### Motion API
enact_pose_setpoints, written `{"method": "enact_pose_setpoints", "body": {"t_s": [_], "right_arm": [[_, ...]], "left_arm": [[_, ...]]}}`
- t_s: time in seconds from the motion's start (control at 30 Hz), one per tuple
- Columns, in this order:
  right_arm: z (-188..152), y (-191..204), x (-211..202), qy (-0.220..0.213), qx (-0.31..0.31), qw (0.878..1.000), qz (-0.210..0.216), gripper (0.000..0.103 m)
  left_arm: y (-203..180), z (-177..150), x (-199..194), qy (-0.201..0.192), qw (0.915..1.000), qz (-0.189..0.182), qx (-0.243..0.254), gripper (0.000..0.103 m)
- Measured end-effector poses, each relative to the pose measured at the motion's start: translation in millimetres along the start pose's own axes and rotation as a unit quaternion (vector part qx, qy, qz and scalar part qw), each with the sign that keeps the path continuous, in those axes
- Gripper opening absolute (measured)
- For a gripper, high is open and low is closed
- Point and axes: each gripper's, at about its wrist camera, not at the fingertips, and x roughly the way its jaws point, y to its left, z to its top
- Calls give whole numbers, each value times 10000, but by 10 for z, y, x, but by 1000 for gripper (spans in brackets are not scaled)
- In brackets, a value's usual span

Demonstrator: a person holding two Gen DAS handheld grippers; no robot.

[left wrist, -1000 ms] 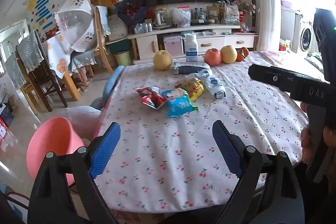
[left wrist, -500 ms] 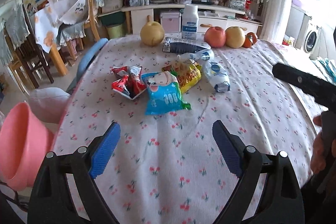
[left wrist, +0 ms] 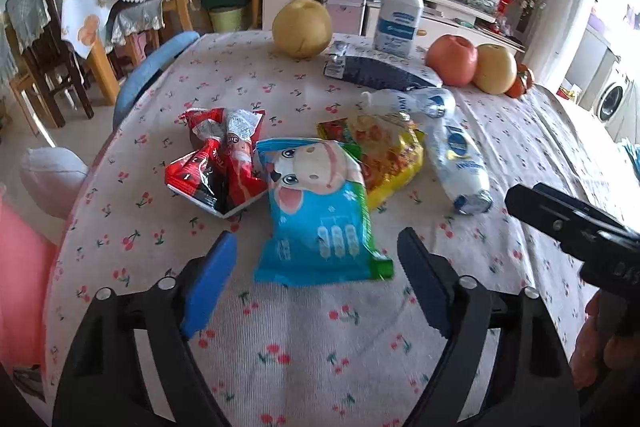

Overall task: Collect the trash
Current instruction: 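Grasp the blue cow-print bag with the left tool while the right tool grasps the MAGICDAY bag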

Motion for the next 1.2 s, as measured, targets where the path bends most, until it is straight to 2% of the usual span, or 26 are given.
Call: {"method": "enact_pose_setpoints", "body": {"t_s": [0.27,0.33,0.6,0.87,1.0,1.2], "right_arm": [[100,41,232,221,-150,9996,-108,82],[118,51,272,261,-200,9994,-143,82],[193,32,400,344,-317,9984,-318,82],[230,98,488,328,-598,9963,-531,72],[234,125,504,315,-728,9949,-624,59],[221,117,496,276,-757,9950,-593,57]], "left_arm": [[51,115,230,139,9997,-61,-175,80],[70,126,272,194,9995,-69,-234,73],[38,174,340,213,9993,-160,-264,61],[43,190,354,150,9994,-138,-278,53],[68,169,331,105,9993,-152,-324,49],[60,108,277,100,9993,-195,-319,48]]}}
